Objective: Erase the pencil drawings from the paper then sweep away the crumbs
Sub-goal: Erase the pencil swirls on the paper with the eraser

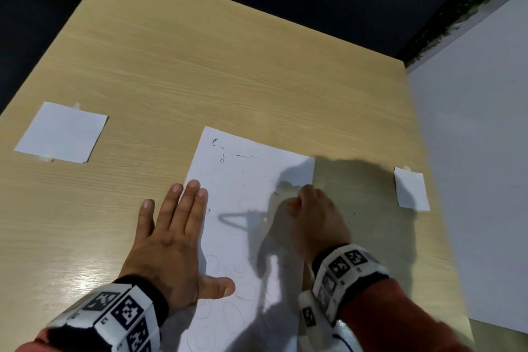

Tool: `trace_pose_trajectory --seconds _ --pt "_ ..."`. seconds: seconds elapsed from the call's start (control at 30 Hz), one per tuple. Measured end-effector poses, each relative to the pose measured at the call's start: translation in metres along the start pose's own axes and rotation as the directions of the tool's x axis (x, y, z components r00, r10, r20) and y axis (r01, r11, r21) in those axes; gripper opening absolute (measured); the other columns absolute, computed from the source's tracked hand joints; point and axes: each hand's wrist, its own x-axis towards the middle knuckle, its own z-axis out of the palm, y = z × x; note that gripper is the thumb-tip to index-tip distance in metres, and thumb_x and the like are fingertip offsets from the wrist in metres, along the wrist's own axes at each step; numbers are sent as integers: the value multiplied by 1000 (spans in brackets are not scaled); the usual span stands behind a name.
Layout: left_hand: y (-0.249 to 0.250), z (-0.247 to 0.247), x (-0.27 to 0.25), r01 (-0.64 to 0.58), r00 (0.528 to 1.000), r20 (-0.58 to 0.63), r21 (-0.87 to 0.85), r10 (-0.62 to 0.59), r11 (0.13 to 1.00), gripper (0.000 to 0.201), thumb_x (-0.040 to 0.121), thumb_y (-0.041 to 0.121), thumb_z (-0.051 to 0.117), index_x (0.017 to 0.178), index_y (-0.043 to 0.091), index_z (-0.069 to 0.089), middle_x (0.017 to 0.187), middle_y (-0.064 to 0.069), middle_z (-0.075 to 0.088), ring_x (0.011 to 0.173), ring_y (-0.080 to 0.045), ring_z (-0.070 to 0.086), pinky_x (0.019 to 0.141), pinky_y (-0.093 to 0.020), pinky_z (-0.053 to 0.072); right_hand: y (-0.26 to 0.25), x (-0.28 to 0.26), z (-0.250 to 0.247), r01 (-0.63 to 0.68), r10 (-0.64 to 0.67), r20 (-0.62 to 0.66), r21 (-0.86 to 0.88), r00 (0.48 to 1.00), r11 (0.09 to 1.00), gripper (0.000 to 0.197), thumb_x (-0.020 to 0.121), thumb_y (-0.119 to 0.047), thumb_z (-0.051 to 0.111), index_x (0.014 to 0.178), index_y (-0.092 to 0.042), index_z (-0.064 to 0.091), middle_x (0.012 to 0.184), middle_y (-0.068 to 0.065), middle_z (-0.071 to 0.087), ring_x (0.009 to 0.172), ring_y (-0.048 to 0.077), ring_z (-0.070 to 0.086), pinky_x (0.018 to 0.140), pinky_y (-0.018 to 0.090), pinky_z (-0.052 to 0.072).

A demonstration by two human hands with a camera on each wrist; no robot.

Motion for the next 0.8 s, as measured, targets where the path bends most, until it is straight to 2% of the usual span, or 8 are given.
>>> trace_pose_trajectory --seconds 0.13,0.2,0.3,0.4,0.5,0.57,0.7,0.8 --pt "0 1 0 5 1000 -8 -10 -5 1000 145 42 101 38 149 3 28 158 -14 27 144 -33 25 110 -59 15 -4 1 0 -68 70 -58 29 996 997 10 91 -17 42 83 -12 45 86 6 54 80 23 50 64 30 34" --pt "0 1 1 1 1000 -21 -13 -1 1000 145 41 100 40 148 2 30 157 -15 28 143 -34 26 109 -60 16 -29 -22 13 98 -91 -76 92 993 991 8 91 -19 45 83 -17 47 86 3 54 80 21 49 65 26 30" --pt "1 0 1 -3 1000 -13 -1 3 1000 145 42 100 39 148 1 32 156 -15 29 143 -34 28 109 -59 16 -53 -40 24 255 -267 67 152 961 955 10 91 -16 41 89 -23 48 95 -1 54 90 17 50 75 28 39" --pt "1 0 1 5 1000 0 -5 -5 1000 145 43 101 38 148 1 32 157 -14 29 143 -32 27 110 -59 16 -20 4 10 85 -84 -20 44 996 995 10 91 -23 45 90 -15 51 95 7 58 90 26 55 73 34 39" --pt "1 0 0 6 1000 0 -20 -6 1000 145 42 100 40 147 1 32 157 -14 29 143 -32 27 110 -59 16 15 28 -13 -82 82 -85 11 993 997 9 89 -20 47 86 -12 49 92 7 58 87 27 55 69 33 42" --pt "1 0 0 6 1000 -5 -23 -6 1000 145 42 100 40 147 0 34 156 -15 30 143 -33 27 109 -59 16 4 15 -8 -21 22 -97 18 995 1000 9 89 -19 47 83 -13 49 87 7 58 81 25 54 66 32 41" --pt "0 -2 1 1 1000 7 -13 -1 1000 144 44 101 38 148 1 33 156 -15 30 143 -33 28 109 -58 16 -44 -47 28 307 -311 48 71 949 949 8 86 -17 45 82 -23 46 81 -7 50 76 16 47 62 26 34" --pt "0 -1 1 1 1000 1 -9 -1 1000 144 45 101 37 148 1 31 157 -14 28 144 -32 26 109 -58 16 -21 -18 17 198 -198 -15 38 980 979 15 89 -24 38 86 -16 50 87 3 55 81 23 50 63 29 29"
